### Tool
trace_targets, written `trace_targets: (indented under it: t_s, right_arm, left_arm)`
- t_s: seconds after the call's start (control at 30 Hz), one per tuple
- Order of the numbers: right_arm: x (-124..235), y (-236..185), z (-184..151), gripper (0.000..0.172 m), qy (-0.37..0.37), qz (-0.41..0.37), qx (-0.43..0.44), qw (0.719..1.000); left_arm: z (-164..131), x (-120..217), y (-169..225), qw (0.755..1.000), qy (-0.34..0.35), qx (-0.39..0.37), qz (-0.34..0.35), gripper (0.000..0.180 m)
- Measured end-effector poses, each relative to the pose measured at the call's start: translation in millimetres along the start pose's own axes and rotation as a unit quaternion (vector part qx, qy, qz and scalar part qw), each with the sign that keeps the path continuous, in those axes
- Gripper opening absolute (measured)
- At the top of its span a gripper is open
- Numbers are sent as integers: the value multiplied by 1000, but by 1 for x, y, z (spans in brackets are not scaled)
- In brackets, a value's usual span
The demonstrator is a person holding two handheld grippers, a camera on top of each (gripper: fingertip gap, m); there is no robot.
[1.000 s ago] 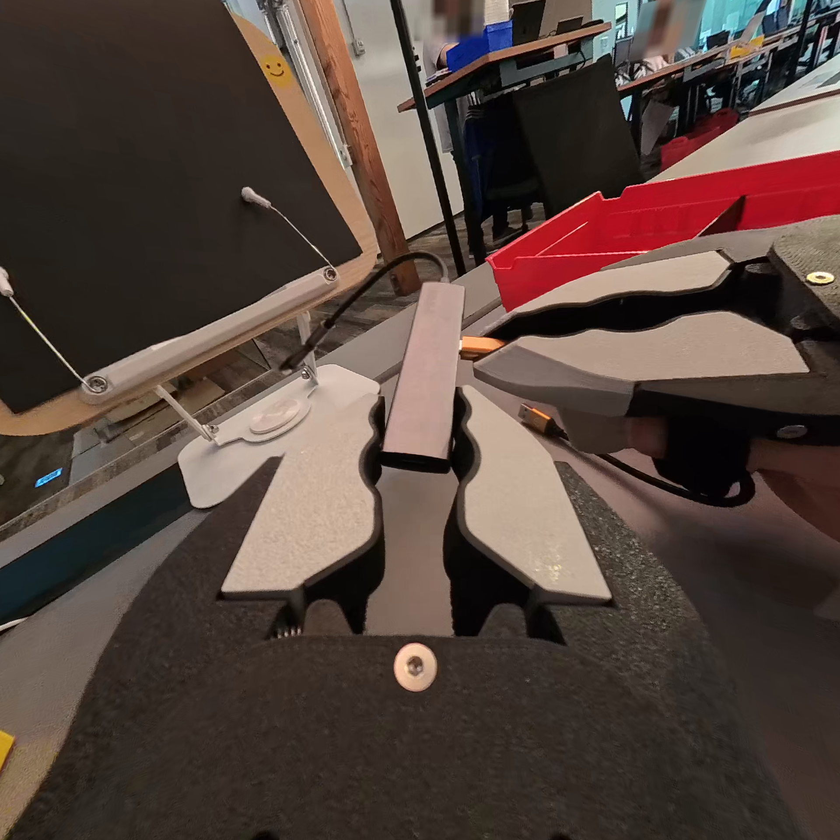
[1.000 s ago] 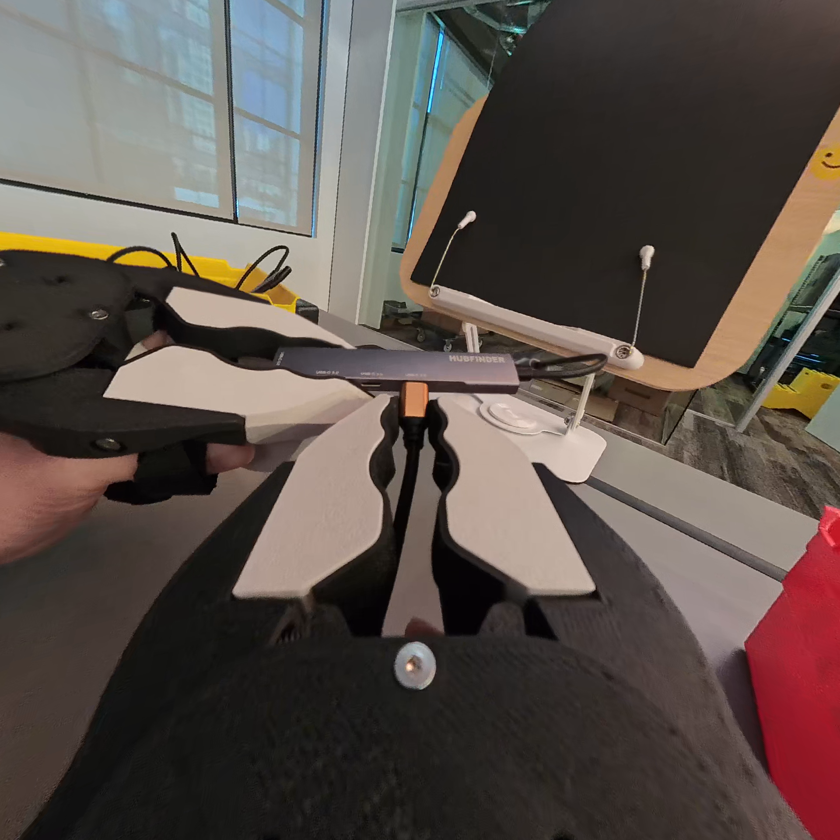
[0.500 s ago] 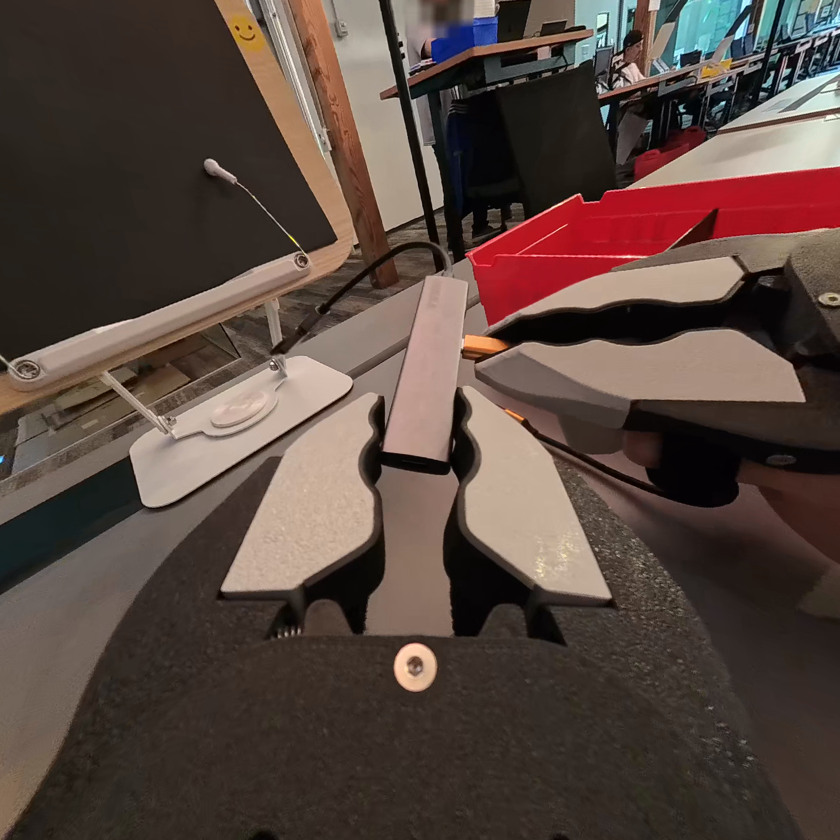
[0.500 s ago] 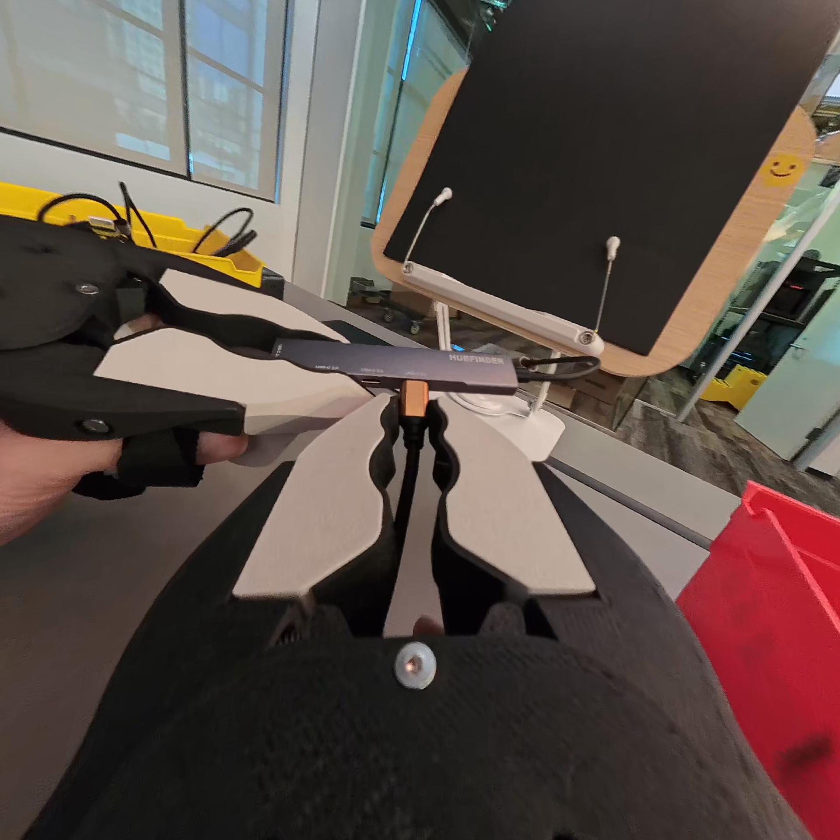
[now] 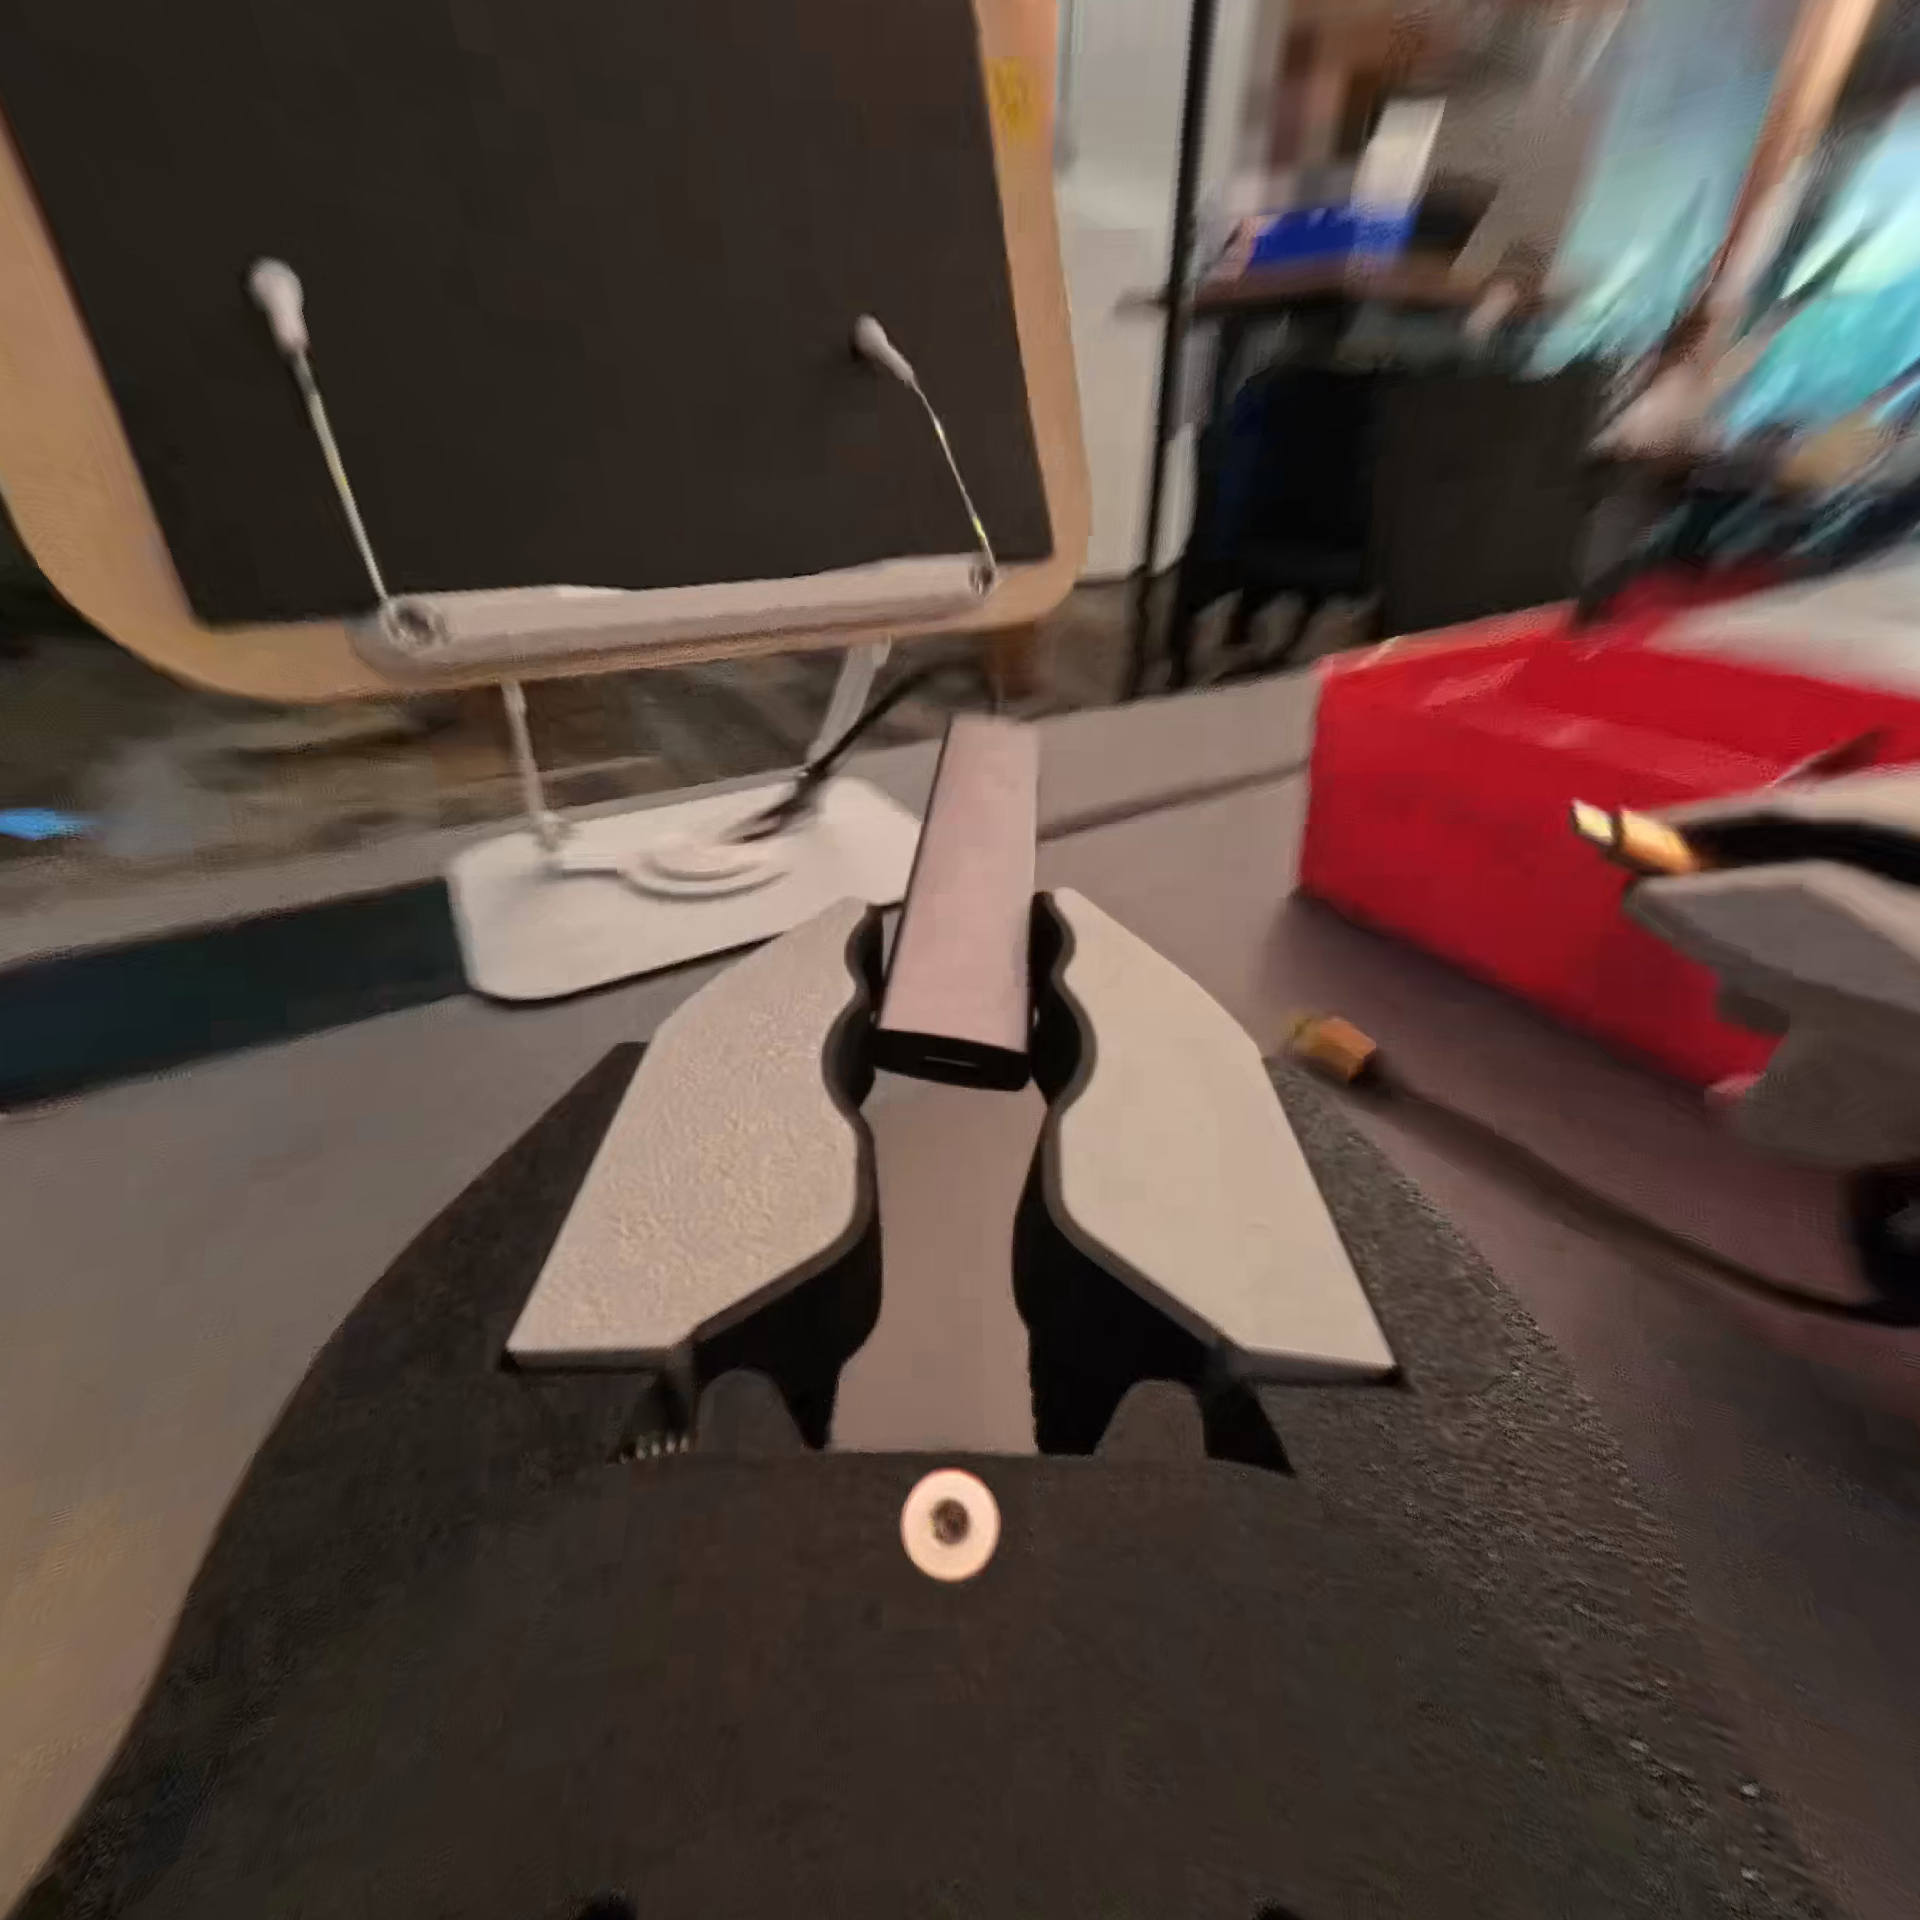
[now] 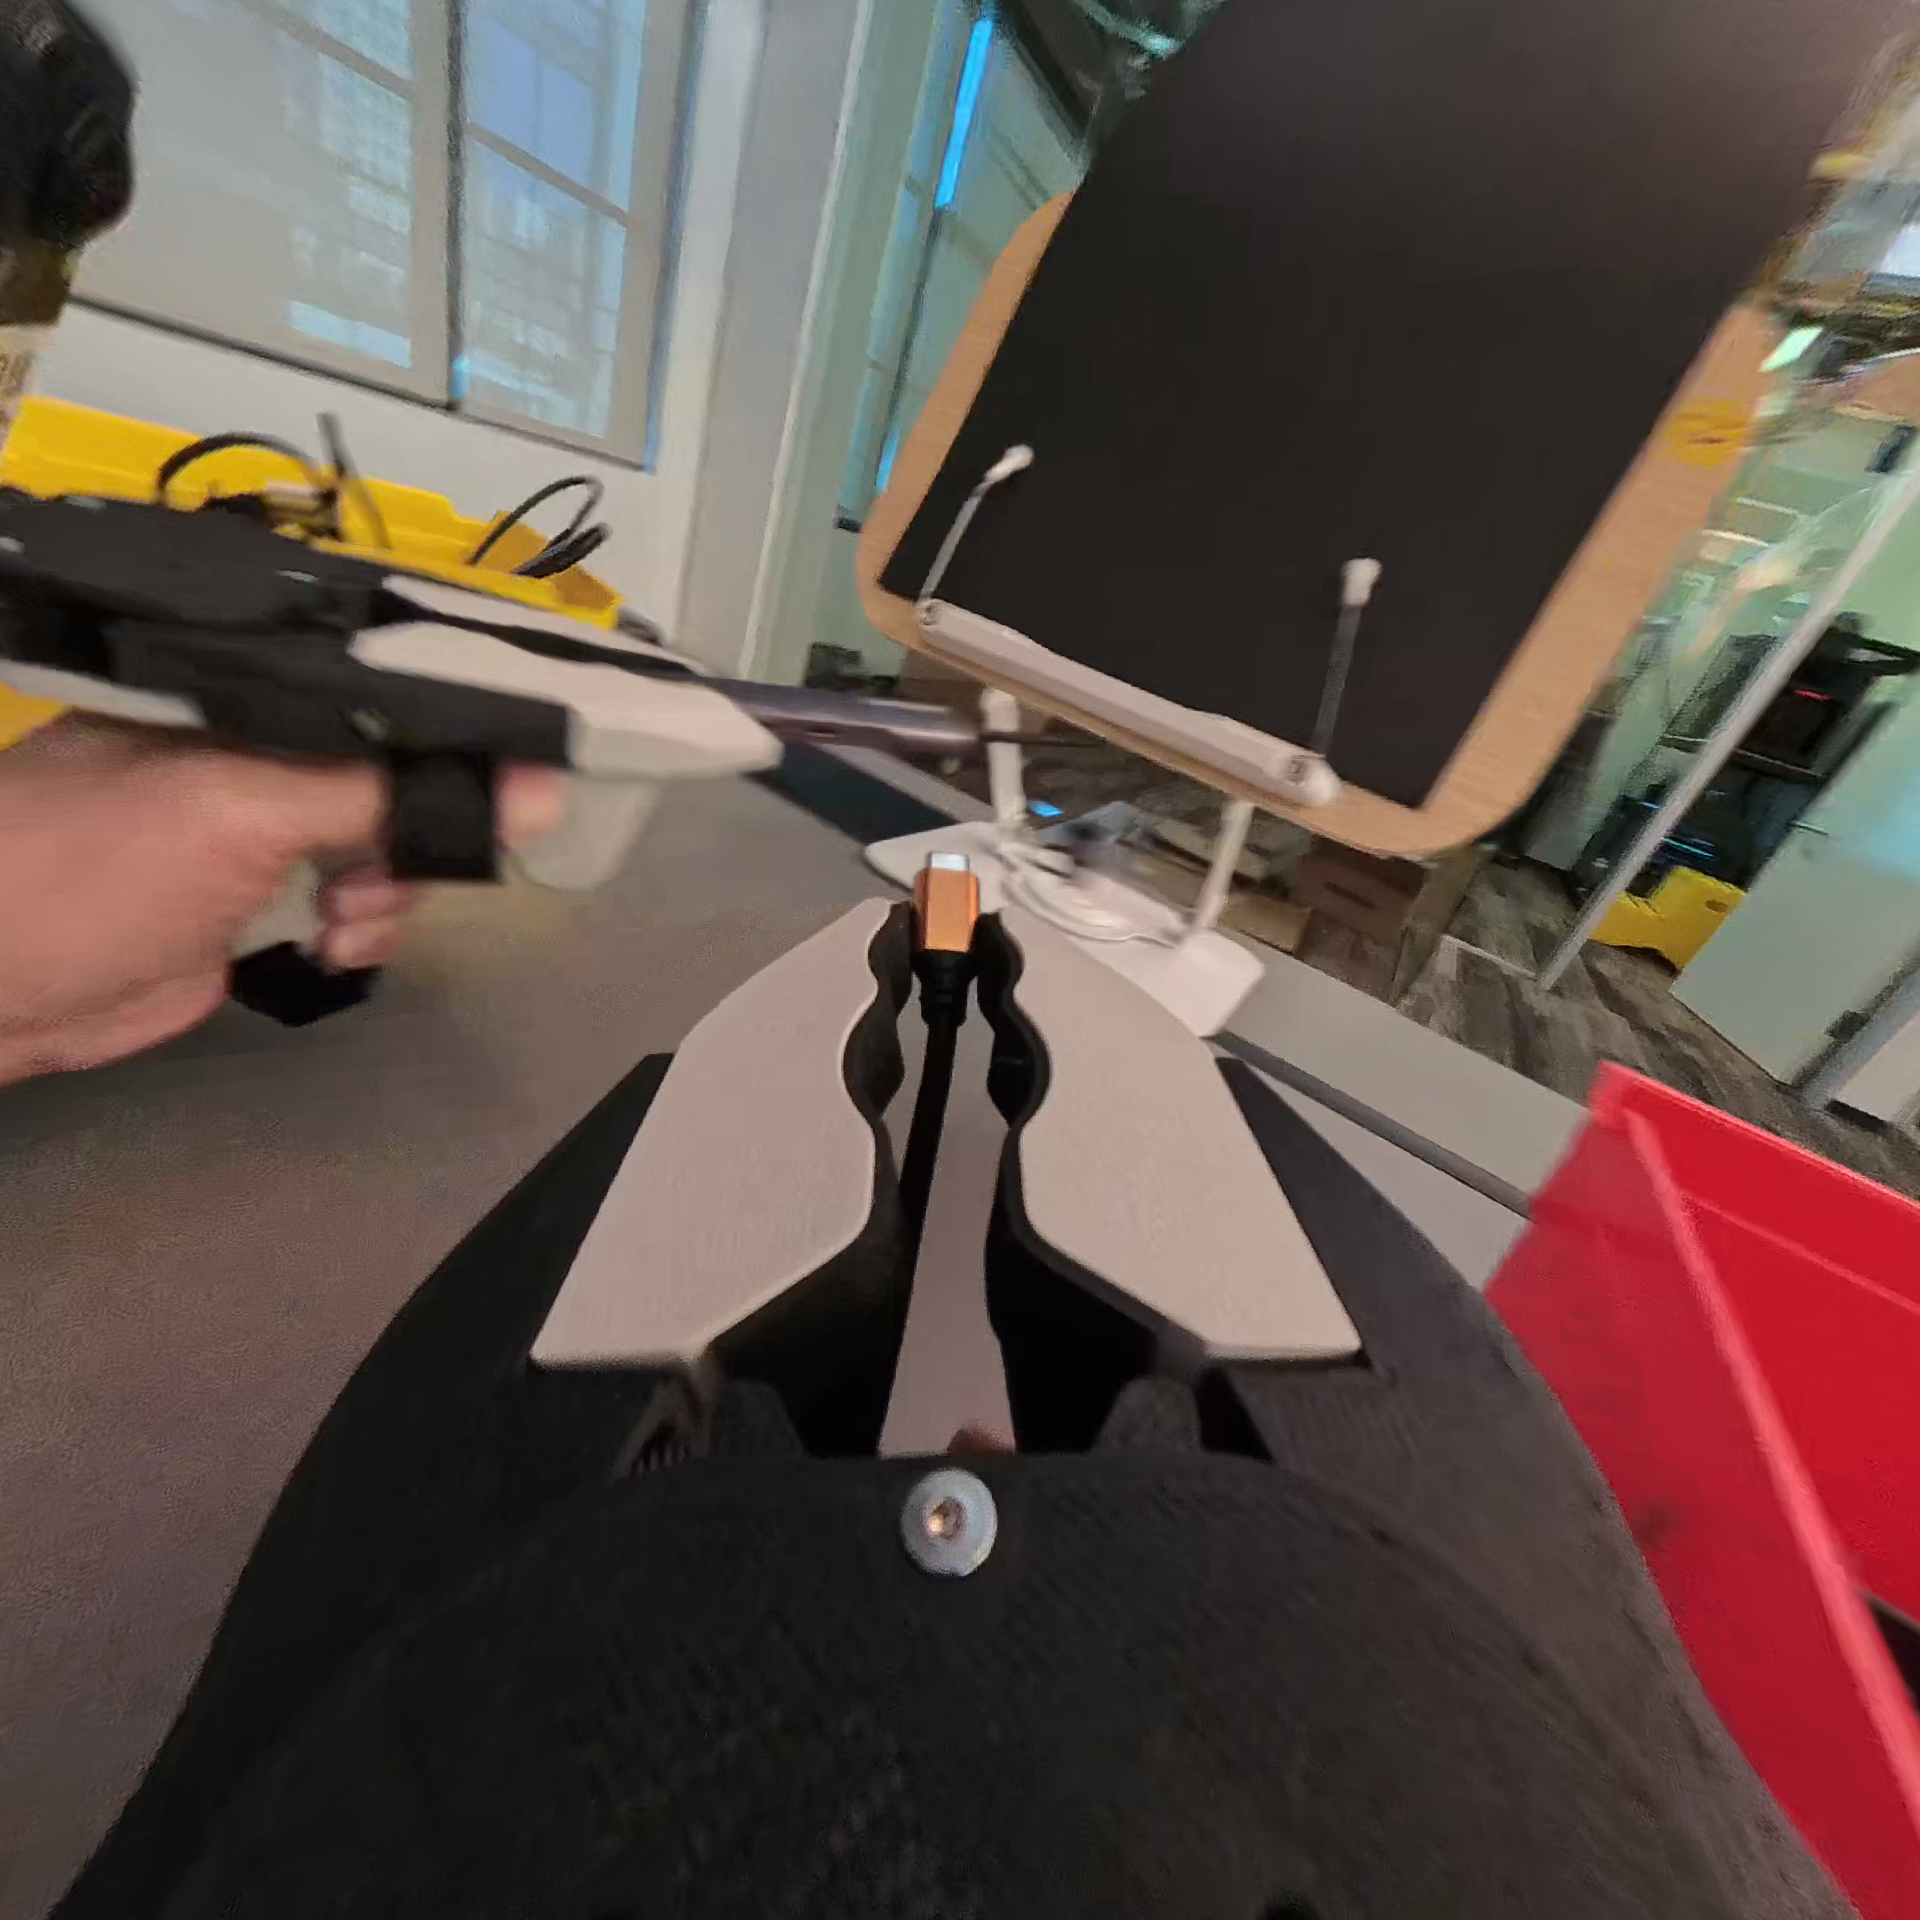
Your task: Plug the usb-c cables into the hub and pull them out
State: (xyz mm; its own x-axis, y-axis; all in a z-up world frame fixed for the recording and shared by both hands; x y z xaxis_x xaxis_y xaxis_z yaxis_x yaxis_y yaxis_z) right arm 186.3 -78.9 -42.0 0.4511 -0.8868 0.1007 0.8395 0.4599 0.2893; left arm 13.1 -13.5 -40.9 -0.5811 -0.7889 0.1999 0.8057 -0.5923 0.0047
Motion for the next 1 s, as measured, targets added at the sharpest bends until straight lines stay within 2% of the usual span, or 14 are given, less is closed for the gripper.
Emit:
trace_targets:
  t_s: [0.03,0.07,0.13,0.2,0.27,0.37,0.5,0.77,0.87,1.0]
  right_arm:
    - [6,7,0,13,11,-21,-13,1000]
    - [10,12,1,13,22,-35,-26,999]
    - [9,15,2,13,24,-38,-43,998]
    - [4,12,0,13,10,-27,-37,999]
    - [2,8,3,13,9,-11,-28,1000]
    - [0,4,9,13,-9,31,-29,999]
    - [5,-3,22,13,-12,90,-24,996]
    - [25,24,101,13,1,244,-74,967]
    - [33,49,131,12,11,259,-78,963]
    - [46,84,157,12,-13,240,-38,970]
  left_arm:
    - [6,7,-12,996,36,43,-68,26]
    - [10,13,-17,992,60,50,-103,26]
    - [10,15,-16,996,44,7,-72,26]
    - [8,9,0,994,10,-45,-96,26]
    - [5,4,8,993,-5,-76,-93,26]
    - [4,3,7,992,-23,-77,-99,26]
    - [2,9,-8,992,-50,-41,-113,26]
    - [4,11,-11,991,-69,-47,-105,26]
    - [3,10,-11,990,-72,-45,-108,26]
    - [2,10,-14,991,-69,-33,-112,26]
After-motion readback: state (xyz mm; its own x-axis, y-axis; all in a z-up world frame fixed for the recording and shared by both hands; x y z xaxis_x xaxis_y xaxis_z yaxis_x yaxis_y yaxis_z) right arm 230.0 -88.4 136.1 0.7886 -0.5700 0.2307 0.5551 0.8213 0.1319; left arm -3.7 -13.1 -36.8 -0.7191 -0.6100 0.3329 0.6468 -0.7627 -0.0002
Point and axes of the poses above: each gripper's, where its closed fingertips meet, x back along the fingers, z out of its top, y = z × x across the jaws, the point moved 7 cm from there along x, back along the fingers, and after that the axes turned 12 degrees about -y, right-handed, at the moved point
